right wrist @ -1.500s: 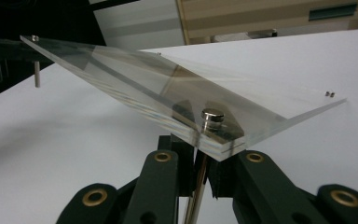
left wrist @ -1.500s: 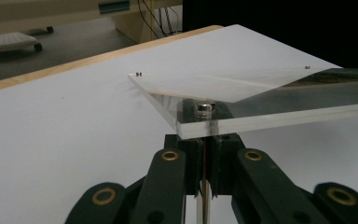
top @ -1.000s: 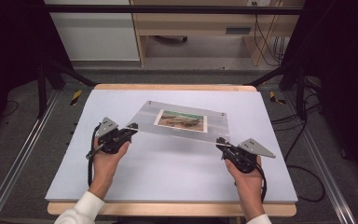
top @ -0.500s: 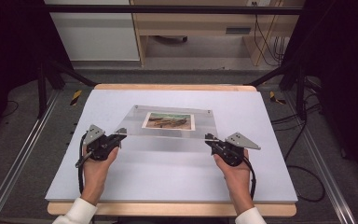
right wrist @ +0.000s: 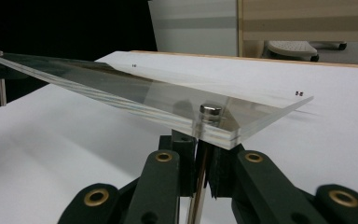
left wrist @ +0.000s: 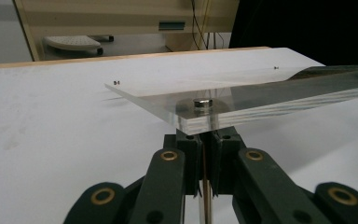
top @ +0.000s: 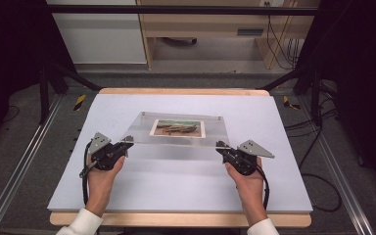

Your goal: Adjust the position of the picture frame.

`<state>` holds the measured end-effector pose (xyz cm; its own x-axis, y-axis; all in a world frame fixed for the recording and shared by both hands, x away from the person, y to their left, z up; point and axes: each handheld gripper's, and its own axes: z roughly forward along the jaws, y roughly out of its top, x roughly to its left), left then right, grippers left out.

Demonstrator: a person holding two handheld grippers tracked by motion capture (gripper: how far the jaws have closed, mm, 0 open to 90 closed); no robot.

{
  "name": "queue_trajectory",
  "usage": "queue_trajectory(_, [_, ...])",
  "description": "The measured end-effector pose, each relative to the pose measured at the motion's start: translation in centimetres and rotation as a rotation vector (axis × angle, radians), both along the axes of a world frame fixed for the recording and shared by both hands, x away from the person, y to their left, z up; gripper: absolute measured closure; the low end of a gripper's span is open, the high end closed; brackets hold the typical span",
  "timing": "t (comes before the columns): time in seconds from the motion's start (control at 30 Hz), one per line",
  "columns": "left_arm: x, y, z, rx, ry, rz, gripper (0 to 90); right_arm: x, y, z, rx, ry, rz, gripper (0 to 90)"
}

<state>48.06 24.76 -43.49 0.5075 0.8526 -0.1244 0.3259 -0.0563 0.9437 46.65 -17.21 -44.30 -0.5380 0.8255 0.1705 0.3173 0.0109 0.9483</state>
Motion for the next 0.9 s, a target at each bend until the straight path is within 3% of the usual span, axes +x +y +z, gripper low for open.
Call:
queue_trajectory(0.6, [-0.7,-0.9,-0.6,0.005,0.007,-0.002,82.9,-0.1,-0.8,-0.3,-0.009,0.013,-0.008,83.2])
queue_trajectory(0.9, [-0.8,-1.9,-1.1,0.049,-0.001,-0.023,81.9,0.3,-1.7,-1.0,0.000,0.037,-0.033,83.6])
